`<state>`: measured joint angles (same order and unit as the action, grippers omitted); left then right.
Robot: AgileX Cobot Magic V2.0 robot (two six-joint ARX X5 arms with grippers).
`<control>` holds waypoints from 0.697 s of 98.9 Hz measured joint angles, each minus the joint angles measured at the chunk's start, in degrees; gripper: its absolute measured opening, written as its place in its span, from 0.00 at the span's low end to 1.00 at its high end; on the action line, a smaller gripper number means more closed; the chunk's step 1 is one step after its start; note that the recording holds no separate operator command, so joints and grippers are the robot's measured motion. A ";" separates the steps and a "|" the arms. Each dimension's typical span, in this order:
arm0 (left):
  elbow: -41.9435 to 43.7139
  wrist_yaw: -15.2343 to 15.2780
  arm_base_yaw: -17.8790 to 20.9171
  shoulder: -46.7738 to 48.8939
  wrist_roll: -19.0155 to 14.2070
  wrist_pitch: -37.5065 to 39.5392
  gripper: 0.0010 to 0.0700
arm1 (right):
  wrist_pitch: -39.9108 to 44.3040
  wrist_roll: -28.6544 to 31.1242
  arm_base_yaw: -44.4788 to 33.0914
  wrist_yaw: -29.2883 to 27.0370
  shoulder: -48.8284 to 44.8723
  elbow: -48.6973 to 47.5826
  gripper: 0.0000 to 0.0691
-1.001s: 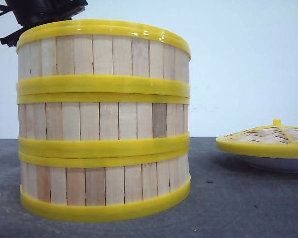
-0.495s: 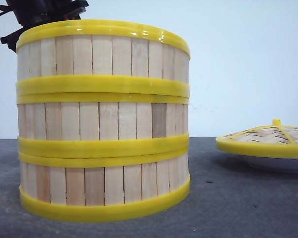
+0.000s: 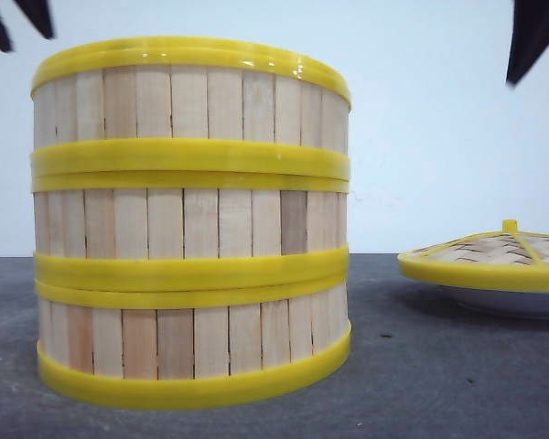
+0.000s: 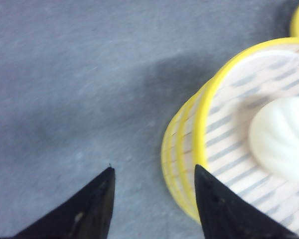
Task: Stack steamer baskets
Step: 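Move the right gripper to the lid's center knob and grasp it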
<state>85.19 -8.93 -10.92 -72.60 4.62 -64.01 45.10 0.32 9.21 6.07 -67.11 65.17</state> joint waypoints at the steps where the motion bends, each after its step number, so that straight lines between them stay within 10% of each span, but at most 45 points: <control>1: -0.13 0.00 0.35 0.26 0.11 0.02 0.42 | -0.28 0.00 -0.11 0.00 -0.52 0.00 0.61; 69: -17.14 0.02 7.52 16.04 0.26 1.60 0.42 | -14.58 0.11 -1.36 -1.64 -22.49 -0.09 0.58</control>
<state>68.05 -8.91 -3.40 -56.55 4.89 -62.41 30.52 0.43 7.86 4.43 -89.60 65.08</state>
